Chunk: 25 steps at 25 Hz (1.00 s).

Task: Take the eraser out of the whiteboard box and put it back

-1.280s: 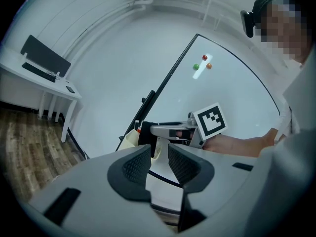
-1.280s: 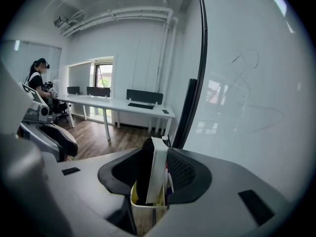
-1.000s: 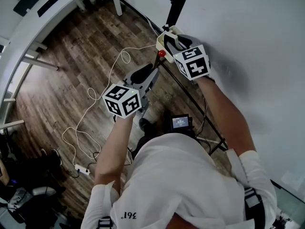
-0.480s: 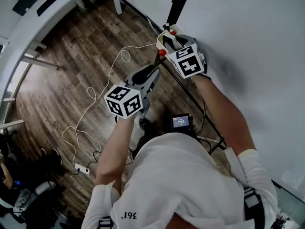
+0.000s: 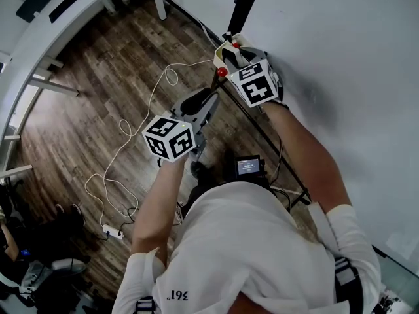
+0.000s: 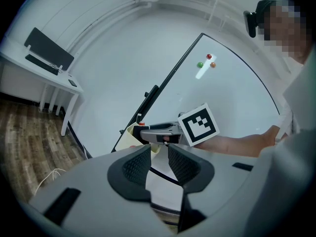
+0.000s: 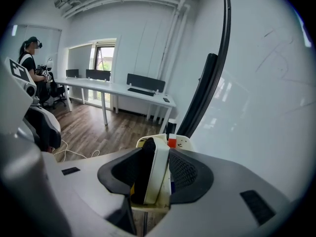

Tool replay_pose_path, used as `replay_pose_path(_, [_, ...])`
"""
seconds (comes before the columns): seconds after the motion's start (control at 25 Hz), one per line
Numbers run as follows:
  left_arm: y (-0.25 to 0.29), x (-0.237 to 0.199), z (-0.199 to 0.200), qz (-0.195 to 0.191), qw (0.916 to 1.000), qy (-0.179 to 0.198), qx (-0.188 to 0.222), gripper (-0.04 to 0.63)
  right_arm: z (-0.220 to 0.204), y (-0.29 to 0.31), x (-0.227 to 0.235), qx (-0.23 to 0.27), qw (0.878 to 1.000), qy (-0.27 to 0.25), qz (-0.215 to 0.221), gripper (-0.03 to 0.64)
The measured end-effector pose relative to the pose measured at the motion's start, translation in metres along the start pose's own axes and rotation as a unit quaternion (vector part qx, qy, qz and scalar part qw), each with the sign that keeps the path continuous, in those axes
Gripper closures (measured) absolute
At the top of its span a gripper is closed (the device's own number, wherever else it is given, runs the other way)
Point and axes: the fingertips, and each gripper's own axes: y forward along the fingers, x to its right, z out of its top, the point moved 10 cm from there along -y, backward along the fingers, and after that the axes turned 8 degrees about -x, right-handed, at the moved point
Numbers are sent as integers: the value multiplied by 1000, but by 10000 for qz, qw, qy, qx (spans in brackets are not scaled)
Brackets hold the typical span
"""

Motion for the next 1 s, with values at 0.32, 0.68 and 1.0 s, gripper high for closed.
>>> replay_pose_path(0.32, [-2,2,-1,16,10000,-24,15,497,2,-1,-1,-40,10000,-68,-51,426])
replay_pose_path(0.68, [-11,4,-2,36,10000,-25,62,497,-2,-8,-5,-39,9999,-99,-93,413])
replay_pose_path(1.0, [-15,4,4,58,9998,-3,173,496,-3,-17,-4,125,9998,56,-142,413])
